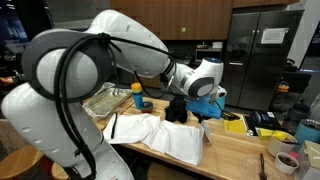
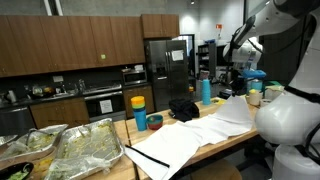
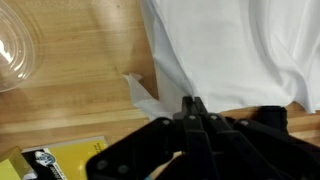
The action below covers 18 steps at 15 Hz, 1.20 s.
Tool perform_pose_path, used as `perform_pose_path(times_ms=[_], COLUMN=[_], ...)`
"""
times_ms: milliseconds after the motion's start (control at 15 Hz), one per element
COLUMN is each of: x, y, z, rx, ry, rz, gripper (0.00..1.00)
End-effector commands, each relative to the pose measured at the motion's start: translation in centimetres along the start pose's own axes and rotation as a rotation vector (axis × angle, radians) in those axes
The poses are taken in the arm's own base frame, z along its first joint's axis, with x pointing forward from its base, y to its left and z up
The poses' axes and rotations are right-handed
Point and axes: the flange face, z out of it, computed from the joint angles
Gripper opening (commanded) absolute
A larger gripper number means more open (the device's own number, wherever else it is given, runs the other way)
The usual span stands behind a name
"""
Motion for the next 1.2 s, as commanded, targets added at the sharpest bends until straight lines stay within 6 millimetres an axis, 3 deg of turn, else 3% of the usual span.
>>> perform_pose_path(times_ms=[0, 667, 1133], x=[-1.8, -3.7, -4.9], y=[-4.1, -16.7, -24.0], z=[-2.1, -4.5, -3.8], rx=[-0.019, -0.093, -0.111], ry=[0.016, 0.038, 0.047], rz=[-0.103, -0.372, -0.464], gripper=[0.00, 0.00, 0.00])
